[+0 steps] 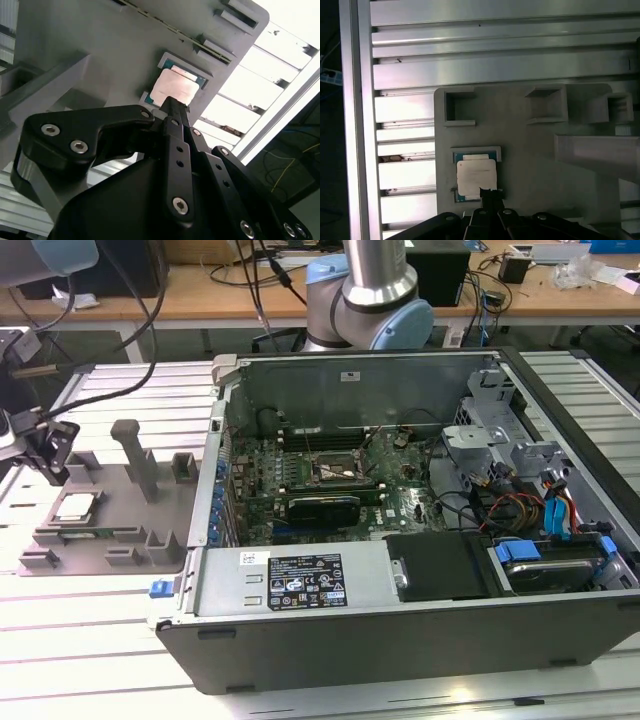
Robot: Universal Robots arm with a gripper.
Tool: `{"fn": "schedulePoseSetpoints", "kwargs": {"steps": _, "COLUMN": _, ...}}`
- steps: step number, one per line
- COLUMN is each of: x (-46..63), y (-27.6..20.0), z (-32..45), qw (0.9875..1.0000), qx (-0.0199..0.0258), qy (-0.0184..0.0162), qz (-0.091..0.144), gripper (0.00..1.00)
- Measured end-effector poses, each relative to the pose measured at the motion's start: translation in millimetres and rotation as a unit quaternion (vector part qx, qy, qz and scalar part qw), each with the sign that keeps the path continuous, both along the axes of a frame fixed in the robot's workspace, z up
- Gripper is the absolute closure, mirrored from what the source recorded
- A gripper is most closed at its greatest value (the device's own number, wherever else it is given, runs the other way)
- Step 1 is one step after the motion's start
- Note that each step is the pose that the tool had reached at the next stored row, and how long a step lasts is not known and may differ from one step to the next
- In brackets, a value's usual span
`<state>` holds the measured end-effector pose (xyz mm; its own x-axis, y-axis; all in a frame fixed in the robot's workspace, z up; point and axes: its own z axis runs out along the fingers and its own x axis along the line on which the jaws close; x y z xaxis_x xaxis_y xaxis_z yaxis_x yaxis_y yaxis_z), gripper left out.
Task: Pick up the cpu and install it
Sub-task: 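Pick up the cpu and move it towards the insertion slot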
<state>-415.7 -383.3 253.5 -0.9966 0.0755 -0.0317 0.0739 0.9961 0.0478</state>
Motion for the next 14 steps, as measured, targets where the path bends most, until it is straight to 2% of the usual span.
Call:
{"fn": "schedulePoseSetpoints", "kwargs": {"steps": 3, "x": -3.6, "y": 0.2, "z": -5.6, "qw": 1.0, "qx": 0.0001, "qy": -0.0001, "qz": 0.0, "gripper": 0.89}}
{"fn": "schedulePoseSetpoints", "kwargs": {"steps": 4, "x": -5.3, "y": 0.7, "z": -10.8, "qw": 1.0, "qx": 0.0, "qy": 0.0, "qz": 0.0, "gripper": 0.89}}
{"fn": "schedulePoseSetpoints", "kwargs": {"steps": 7, "x": -5.6, "y": 2.4, "z": -20.3, "qw": 1.0, "qx": 0.0, "qy": 0.0, "qz": 0.001, "gripper": 0.89}}
{"fn": "schedulePoseSetpoints", "kwargs": {"steps": 14, "x": -5.6, "y": 4.9, "z": -34.6, "qw": 1.0, "qx": -0.0006, "qy": 0.0, "qz": 0.002, "gripper": 0.89}}
